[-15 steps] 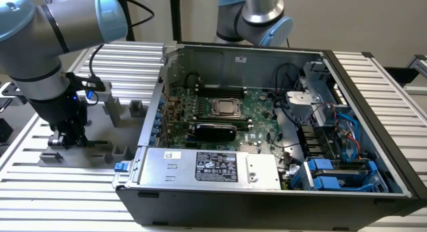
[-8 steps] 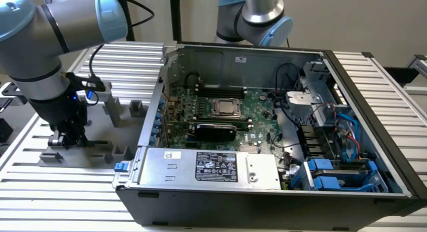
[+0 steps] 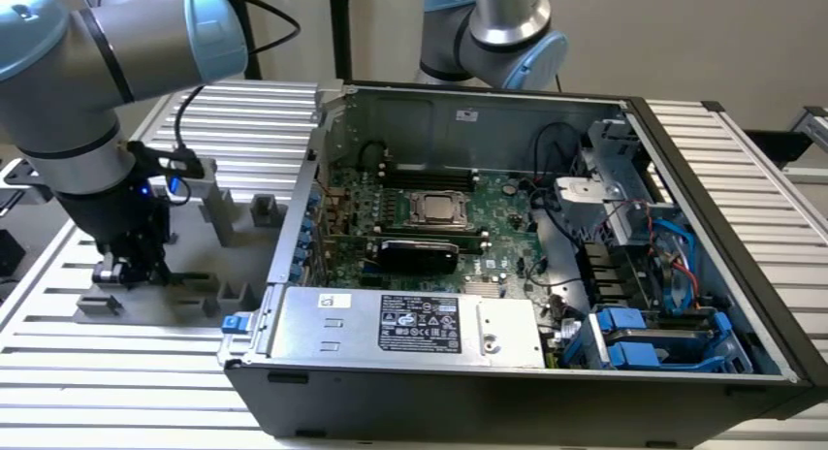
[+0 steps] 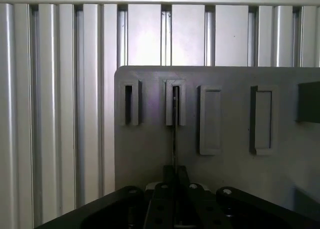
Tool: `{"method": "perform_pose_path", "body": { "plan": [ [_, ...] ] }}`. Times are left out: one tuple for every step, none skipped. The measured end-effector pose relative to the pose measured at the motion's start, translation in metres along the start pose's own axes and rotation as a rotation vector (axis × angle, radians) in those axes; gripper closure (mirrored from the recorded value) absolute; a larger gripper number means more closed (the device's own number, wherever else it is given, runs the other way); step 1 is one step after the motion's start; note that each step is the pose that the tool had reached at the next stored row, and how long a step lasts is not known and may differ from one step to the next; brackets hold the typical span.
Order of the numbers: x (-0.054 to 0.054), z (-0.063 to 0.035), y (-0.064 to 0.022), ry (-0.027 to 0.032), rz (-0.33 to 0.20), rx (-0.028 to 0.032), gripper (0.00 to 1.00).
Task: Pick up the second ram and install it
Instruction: 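Pick up the second ram and move it above second insertion slot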
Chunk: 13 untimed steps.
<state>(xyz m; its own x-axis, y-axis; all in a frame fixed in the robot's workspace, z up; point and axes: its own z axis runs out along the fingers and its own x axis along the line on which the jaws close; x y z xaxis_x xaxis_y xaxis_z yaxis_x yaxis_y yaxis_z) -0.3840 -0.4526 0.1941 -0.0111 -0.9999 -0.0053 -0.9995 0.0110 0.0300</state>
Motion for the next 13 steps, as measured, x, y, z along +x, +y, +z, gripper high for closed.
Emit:
{"method": "perform_pose_path", "body": {
  "plan": [
    [0.0000, 0.0000, 0.0000, -0.0001, 0.004, 0.0000, 1.00],
    [0.0000, 0.0000, 0.0000, -0.0002, 0.008, 0.0001, 1.00],
    [0.0000, 0.0000, 0.0000, -0.0003, 0.010, 0.0001, 1.00],
    [0.0000, 0.0000, 0.0000, -0.0003, 0.010, 0.0000, 1.00],
    [0.0000, 0.0000, 0.0000, -0.0003, 0.010, 0.0000, 1.00],
    [0.0000, 0.0000, 0.0000, -0.0003, 0.010, 0.0001, 1.00],
    [0.0000, 0.0000, 0.0000, -0.0003, 0.010, 0.0001, 1.00],
    [0.0000, 0.0000, 0.0000, -0.0003, 0.010, 0.0001, 1.00],
    [0.0000, 0.0000, 0.0000, -0.0003, 0.010, 0.0000, 1.00],
    [0.0000, 0.0000, 0.0000, -0.0003, 0.010, 0.0000, 1.00],
    [0.0000, 0.0000, 0.0000, -0.0003, 0.010, 0.0001, 1.00],
    [0.0001, -0.0003, 0.0000, -0.0004, 0.010, 0.0001, 1.00],
    [0.0001, -0.0010, 0.0001, -0.0003, 0.010, 0.0000, 1.00]
  ]
}}
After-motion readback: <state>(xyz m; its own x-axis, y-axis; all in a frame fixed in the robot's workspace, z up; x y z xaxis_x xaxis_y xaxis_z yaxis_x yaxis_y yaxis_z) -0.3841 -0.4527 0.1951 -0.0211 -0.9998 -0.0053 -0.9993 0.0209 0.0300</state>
